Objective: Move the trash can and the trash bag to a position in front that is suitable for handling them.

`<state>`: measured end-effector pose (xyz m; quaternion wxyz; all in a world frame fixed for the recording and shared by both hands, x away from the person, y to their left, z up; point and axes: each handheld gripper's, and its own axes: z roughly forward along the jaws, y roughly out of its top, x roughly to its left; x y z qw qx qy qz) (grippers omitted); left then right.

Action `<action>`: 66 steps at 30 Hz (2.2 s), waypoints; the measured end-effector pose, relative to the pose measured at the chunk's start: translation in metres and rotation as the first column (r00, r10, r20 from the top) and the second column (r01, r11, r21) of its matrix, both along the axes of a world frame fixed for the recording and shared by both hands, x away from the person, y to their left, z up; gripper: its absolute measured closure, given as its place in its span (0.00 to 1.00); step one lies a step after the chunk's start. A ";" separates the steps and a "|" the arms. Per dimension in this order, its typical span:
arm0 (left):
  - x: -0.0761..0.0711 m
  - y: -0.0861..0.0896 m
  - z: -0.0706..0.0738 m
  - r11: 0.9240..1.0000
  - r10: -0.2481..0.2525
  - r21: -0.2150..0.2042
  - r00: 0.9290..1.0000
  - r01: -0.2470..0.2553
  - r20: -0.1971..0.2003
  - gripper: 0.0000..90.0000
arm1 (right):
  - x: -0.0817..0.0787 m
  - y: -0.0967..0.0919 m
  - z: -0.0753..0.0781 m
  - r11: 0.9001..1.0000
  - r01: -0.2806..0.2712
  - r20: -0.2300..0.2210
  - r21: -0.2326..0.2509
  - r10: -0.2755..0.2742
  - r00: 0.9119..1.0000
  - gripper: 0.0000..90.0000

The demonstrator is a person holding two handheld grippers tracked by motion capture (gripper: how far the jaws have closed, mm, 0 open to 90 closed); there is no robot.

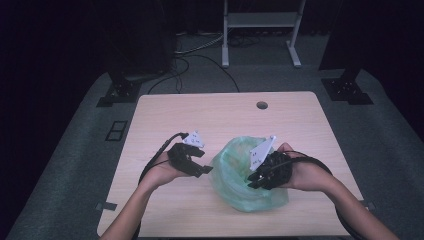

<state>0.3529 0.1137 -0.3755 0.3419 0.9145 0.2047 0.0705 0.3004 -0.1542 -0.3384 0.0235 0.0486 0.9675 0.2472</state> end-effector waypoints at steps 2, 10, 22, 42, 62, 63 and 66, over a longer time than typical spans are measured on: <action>0.000 0.001 0.000 1.000 0.003 -0.008 1.000 -0.003 -0.001 0.38 | -0.003 0.002 0.001 1.000 -0.006 -0.008 0.002 0.006 1.000 0.83; -0.001 0.003 -0.001 1.000 0.013 -0.010 1.000 -0.014 -0.007 0.36 | -0.010 0.009 0.006 0.998 -0.060 -0.058 0.021 0.061 0.996 0.81; 0.001 0.007 0.000 0.999 0.029 -0.015 1.000 -0.029 -0.009 0.31 | 0.006 0.025 0.006 0.999 -0.041 -0.036 0.004 0.041 0.999 0.79; 0.003 0.021 0.005 0.997 0.070 -0.017 0.998 -0.070 -0.005 0.24 | 0.062 0.056 -0.003 0.999 0.028 -0.009 -0.016 -0.028 1.000 0.76; 0.005 0.038 0.004 0.994 0.111 -0.018 0.994 -0.111 -0.012 0.22 | 0.093 0.053 0.002 0.995 0.100 0.026 0.000 -0.099 0.995 0.73; 0.005 0.039 0.004 0.994 0.112 -0.020 0.994 -0.112 -0.011 0.22 | 0.091 0.052 0.002 0.995 0.100 0.029 -0.004 -0.100 0.995 0.73; 0.004 0.040 0.005 0.993 0.114 -0.019 0.993 -0.114 -0.009 0.22 | 0.087 0.045 0.002 0.995 0.096 0.025 -0.016 -0.096 0.995 0.72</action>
